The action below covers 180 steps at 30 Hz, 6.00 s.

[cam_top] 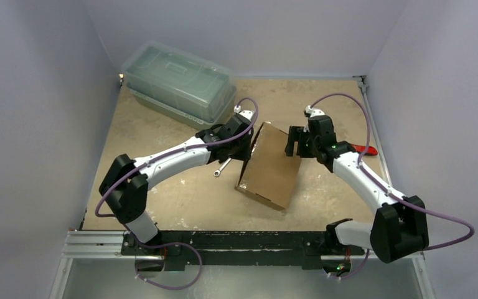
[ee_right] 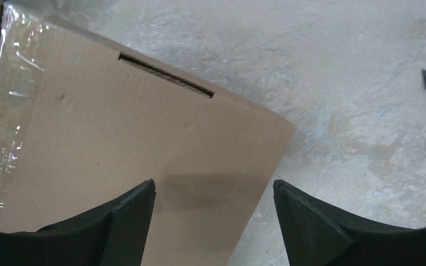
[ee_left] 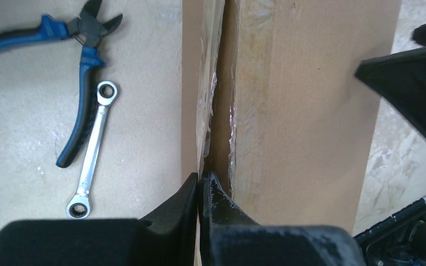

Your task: Unpack the express box

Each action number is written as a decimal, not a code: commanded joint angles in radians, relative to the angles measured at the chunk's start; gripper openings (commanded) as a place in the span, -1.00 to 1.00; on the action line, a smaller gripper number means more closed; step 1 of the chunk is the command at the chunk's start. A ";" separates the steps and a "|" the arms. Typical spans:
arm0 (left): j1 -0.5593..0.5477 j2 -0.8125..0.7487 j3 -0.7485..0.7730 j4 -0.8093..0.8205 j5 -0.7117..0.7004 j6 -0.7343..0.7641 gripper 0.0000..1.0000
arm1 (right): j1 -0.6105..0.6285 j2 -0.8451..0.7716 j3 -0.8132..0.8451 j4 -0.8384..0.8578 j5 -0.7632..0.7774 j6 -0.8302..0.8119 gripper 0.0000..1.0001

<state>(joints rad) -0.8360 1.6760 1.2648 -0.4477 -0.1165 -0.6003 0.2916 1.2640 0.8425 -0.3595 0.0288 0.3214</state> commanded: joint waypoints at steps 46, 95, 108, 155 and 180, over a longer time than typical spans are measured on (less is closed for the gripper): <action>-0.058 -0.198 0.293 -0.242 -0.079 0.062 -1.00 | 0.073 -0.316 0.050 -0.014 -0.263 0.221 0.98; -0.055 -0.272 0.311 -0.098 -0.032 0.033 -1.00 | 0.222 -0.198 -0.053 0.032 0.002 0.113 0.67; -0.004 -0.381 0.134 0.011 -0.065 0.044 -1.00 | 0.341 -0.089 -0.251 0.616 -0.333 -0.345 0.67; 0.115 -0.397 0.104 -0.016 0.018 0.166 -1.00 | 0.526 0.187 -0.114 0.625 -0.003 -0.418 -0.33; 0.115 -0.317 0.122 -0.020 0.155 0.118 -1.00 | 0.139 -0.215 -0.122 0.227 0.460 0.064 -0.48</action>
<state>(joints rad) -0.7269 1.3327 1.3651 -0.4709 -0.0082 -0.4618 0.4938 1.0386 0.6983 -0.0231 0.3660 0.2405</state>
